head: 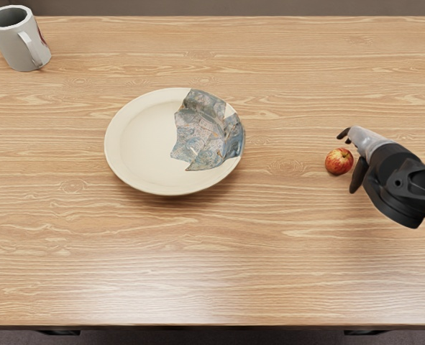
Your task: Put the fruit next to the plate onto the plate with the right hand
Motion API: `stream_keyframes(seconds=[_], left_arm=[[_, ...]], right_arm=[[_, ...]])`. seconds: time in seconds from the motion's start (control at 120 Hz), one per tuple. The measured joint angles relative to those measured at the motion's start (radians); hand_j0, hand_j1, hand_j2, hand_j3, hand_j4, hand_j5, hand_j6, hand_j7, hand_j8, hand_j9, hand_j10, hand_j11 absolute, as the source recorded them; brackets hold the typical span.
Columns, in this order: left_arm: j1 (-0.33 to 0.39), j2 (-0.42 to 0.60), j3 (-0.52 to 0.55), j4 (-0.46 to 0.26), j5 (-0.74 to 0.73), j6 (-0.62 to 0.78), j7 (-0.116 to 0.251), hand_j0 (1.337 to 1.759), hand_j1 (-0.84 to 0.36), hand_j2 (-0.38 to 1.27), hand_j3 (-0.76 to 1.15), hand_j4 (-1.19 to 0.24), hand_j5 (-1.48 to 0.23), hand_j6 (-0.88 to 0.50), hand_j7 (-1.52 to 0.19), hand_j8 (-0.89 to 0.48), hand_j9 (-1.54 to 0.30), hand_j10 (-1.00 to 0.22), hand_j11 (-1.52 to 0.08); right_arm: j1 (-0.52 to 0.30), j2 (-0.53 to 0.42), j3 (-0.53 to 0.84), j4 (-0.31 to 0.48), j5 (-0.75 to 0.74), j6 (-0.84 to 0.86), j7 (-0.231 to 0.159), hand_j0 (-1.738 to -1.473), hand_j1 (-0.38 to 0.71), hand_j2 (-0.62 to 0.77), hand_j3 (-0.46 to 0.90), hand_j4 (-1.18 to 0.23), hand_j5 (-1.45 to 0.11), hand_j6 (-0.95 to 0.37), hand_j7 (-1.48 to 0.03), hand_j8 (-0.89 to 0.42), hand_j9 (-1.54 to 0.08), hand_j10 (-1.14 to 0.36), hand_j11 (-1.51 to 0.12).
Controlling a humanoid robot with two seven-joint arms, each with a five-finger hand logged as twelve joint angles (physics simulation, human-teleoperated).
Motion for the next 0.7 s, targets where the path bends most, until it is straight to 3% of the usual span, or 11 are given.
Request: stream_keyframes(seconds=[0.7], left_arm=[[-0.002,0.000,-0.001,0.000,0.000,0.000,0.000,1.658,0.35,0.00,0.00,0.00,0.00,0.00,0.00,0.00,0.00,0.00,0.00]], right_arm=[[-0.039,0.085,0.002,-0.113,0.001,0.000,0.000,-1.658,0.03,-0.06,0.00,-0.32,-0.41,-0.32,-0.41,-0.32,-0.41,-0.32,-0.41]])
